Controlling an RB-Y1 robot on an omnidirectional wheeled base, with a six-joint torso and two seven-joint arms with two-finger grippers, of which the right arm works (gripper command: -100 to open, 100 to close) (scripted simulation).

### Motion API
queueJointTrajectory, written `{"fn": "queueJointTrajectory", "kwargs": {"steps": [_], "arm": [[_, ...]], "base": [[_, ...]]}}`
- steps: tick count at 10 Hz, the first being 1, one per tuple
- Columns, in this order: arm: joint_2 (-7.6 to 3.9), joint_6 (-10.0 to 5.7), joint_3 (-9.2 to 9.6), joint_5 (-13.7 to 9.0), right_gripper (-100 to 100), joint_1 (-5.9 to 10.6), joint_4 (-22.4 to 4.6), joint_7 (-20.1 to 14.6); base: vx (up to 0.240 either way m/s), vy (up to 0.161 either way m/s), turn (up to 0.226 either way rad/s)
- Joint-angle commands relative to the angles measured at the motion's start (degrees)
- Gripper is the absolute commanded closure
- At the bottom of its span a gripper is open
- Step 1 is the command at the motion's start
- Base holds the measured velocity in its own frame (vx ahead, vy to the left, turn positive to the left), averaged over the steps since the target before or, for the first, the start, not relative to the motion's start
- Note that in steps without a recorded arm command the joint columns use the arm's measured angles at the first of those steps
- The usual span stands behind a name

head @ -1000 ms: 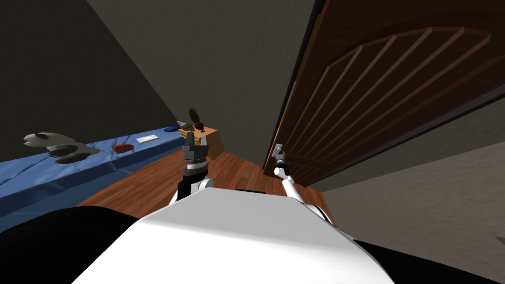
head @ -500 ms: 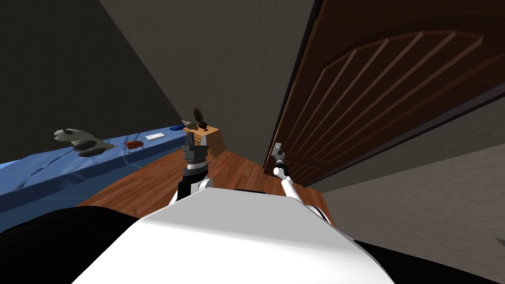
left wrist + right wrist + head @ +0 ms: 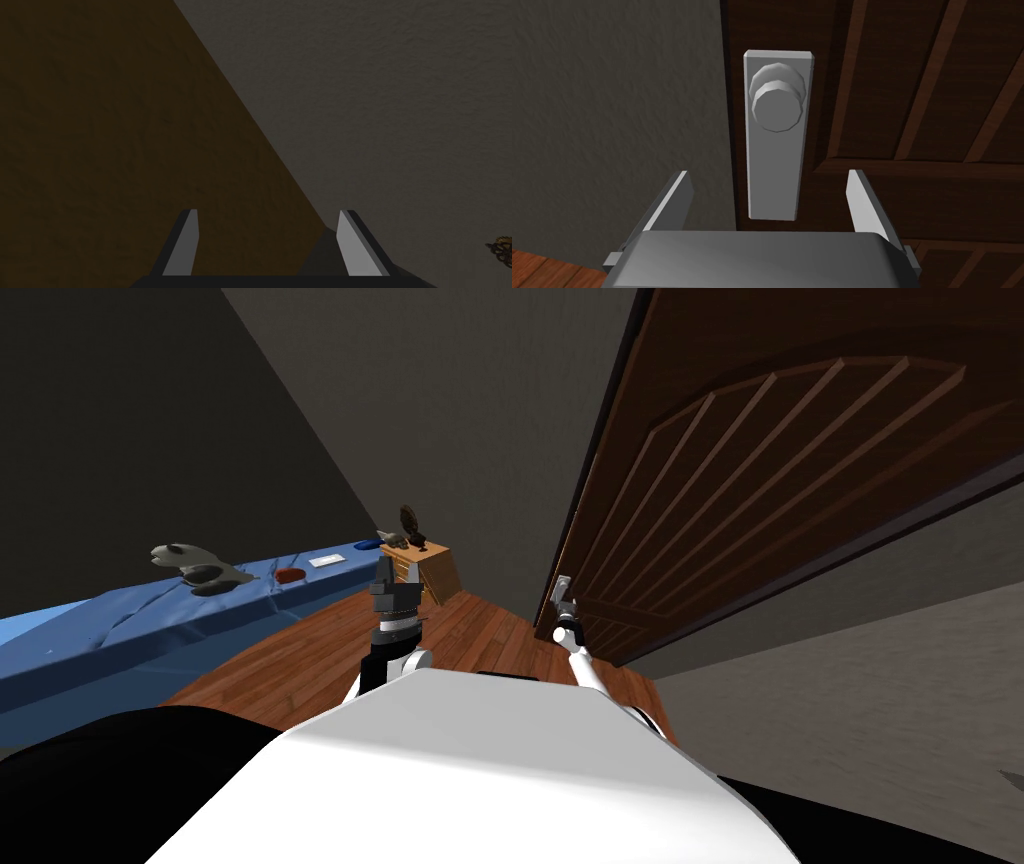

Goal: Pull the door open

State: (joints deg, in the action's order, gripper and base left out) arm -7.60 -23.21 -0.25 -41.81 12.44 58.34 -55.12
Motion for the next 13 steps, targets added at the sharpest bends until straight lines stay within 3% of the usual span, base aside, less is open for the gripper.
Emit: {"fn": "queueJointTrajectory", "kwargs": {"steps": [1,2,9,11,12,13], "arm": [[0.22,-0.18,0.21,-1.22,-100,-0.19,0.35,-1.88],[0.1,-0.09,0.13,-0.73,-100,-0.13,0.21,-1.08],[-7.2,-1.76,7.51,-8.52,-100,-1.26,0.82,-3.07],[-8.23,-1.99,8.55,-9.61,-100,-1.41,0.9,-3.32],[-7.87,-1.87,8.29,-9.28,-100,-1.28,0.78,-3.24],[-7.87,-1.87,8.29,-9.28,100,-1.28,0.78,-3.24]], "base": [[-0.076,-0.029,0.043],[-0.032,-0.013,0.008],[0.204,0.037,-0.041],[0.171,-0.056,-0.043],[0.069,-0.035,-0.003],[-0.009,0.003,0.004]]}}
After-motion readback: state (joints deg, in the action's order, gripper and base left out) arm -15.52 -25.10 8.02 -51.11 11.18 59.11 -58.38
